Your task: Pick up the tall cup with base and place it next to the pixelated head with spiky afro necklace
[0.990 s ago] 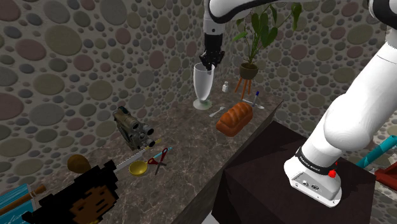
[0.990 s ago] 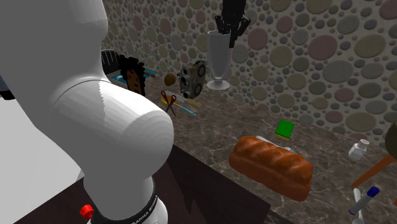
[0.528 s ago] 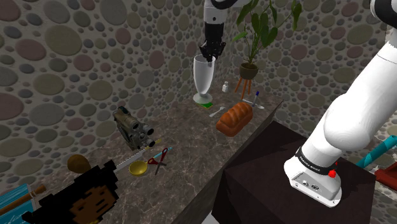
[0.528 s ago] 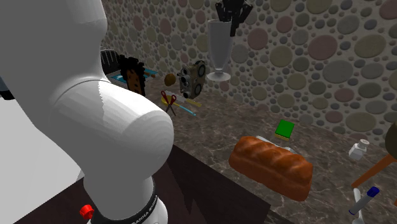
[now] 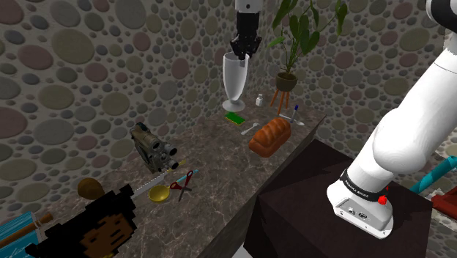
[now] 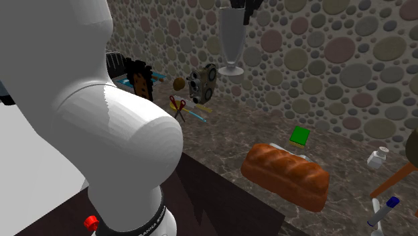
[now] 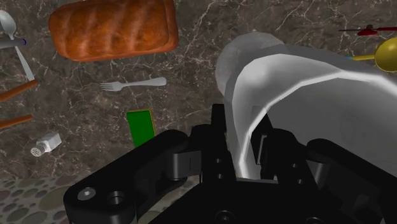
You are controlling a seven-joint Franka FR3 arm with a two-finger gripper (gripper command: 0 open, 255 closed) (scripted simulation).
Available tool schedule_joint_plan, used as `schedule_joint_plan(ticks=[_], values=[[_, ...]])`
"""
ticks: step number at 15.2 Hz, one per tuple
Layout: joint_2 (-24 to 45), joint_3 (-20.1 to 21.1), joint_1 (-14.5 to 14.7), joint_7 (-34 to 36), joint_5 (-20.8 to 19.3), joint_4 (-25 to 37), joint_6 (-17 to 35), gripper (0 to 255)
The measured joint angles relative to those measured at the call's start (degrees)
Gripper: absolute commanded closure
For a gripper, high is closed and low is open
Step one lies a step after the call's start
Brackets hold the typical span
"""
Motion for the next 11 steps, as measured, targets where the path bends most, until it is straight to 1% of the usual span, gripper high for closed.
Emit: schedule_joint_plan(ticks=[3,5,11], values=[[0.17,0.81,0.75,1.54,0.11,0.95,-0.76,255],[0.06,2.14,1.97,4.03,0.32,0.61,-0.49,255],[1.65,6.26,5.81,11.91,0.65,2.78,-0.89,255]])
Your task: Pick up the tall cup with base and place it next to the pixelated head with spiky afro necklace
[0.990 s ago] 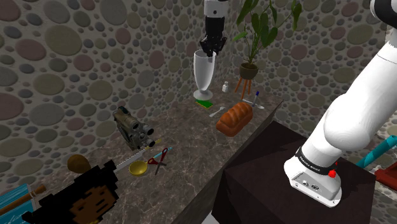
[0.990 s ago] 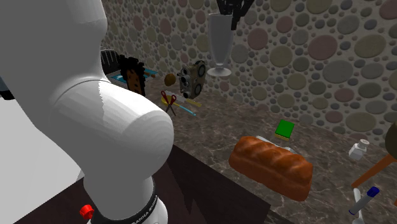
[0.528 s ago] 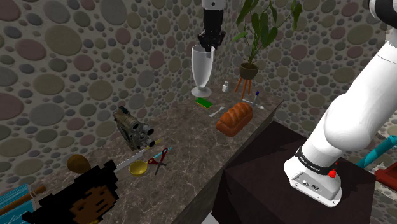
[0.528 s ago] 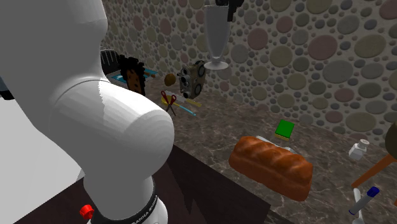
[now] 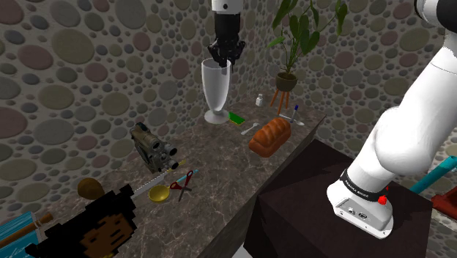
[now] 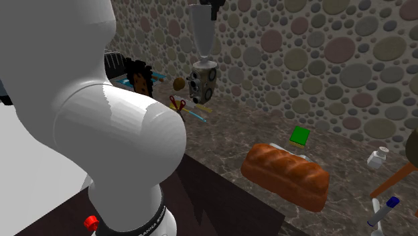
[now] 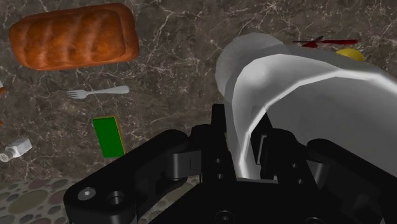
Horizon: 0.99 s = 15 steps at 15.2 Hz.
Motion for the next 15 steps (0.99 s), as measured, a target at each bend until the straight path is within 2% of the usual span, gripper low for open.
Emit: schedule_joint_plan(ticks=[4,11,15], values=[[1.64,2.87,2.83,5.71,-0.02,1.73,0.05,255],[7.57,7.11,7.83,15.05,-1.32,9.10,-1.33,255],[13.77,9.40,11.76,21.05,-3.27,17.18,-3.36,255]])
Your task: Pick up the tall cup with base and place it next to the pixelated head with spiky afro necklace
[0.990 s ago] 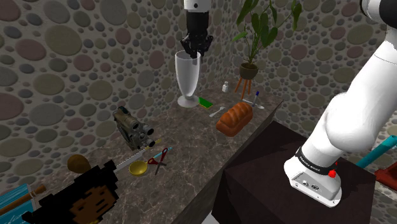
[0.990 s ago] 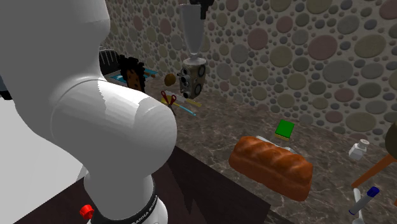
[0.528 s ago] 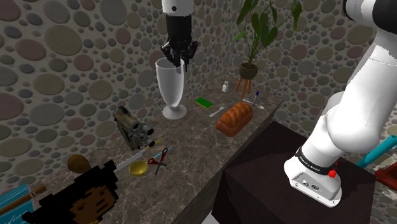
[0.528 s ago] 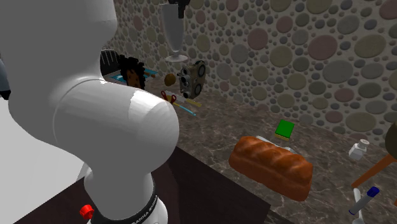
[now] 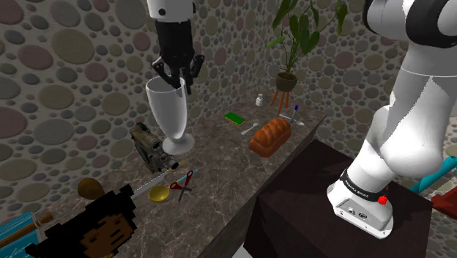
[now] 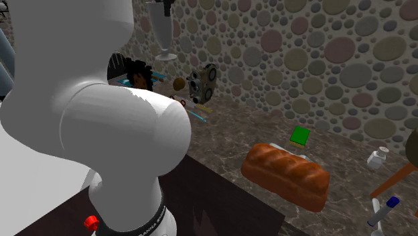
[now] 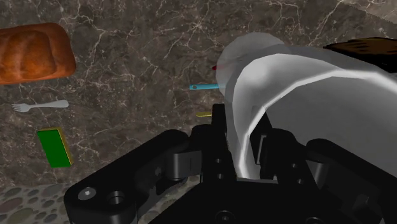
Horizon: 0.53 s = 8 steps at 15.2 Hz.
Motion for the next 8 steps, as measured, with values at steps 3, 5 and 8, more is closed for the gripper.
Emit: schedule_joint_plan(ticks=[3,5,8], values=[[4.30,1.19,3.01,3.81,-1.53,5.72,-1.55,255],[7.77,1.80,5.31,6.25,-2.74,10.75,-3.21,255],[13.97,2.45,9.63,9.99,-4.88,19.37,-5.79,255]])
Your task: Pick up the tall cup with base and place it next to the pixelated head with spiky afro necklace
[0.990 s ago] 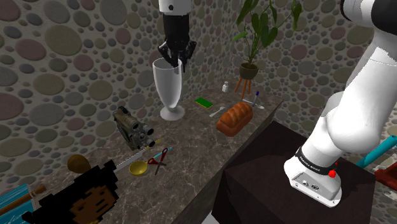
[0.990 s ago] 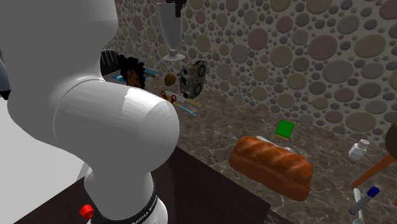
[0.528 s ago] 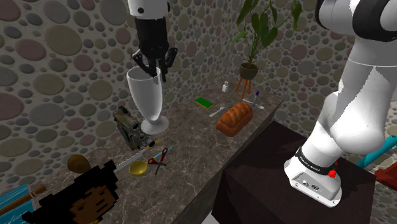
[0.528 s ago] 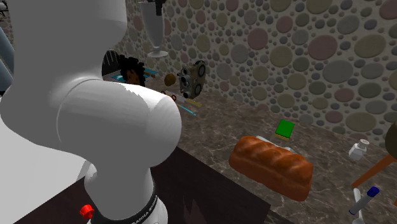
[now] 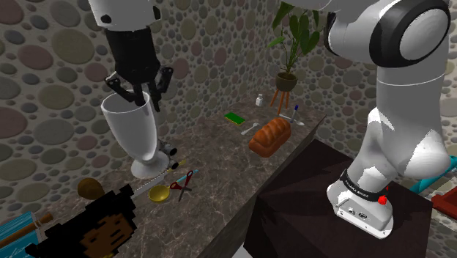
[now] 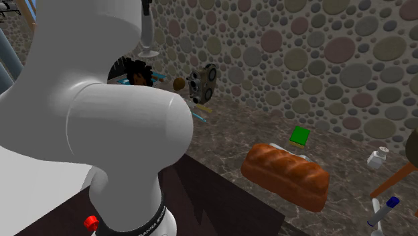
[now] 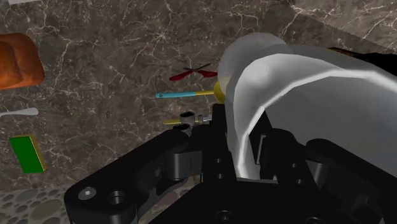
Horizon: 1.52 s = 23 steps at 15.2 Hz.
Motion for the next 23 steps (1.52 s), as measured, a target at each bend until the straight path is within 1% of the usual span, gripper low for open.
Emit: schedule_joint_plan(ticks=[1,2,4,14,23], values=[[3.40,0.12,2.37,1.55,-1.14,5.53,-2.13,255],[4.61,0.14,3.20,2.10,-1.49,7.04,-2.47,255],[4.86,0.14,3.35,2.46,-1.56,5.95,-1.16,255],[1.99,0.27,1.45,2.51,-0.75,-6.52,8.38,255],[1.49,0.17,0.63,2.55,-0.67,-14.10,15.41,255]])
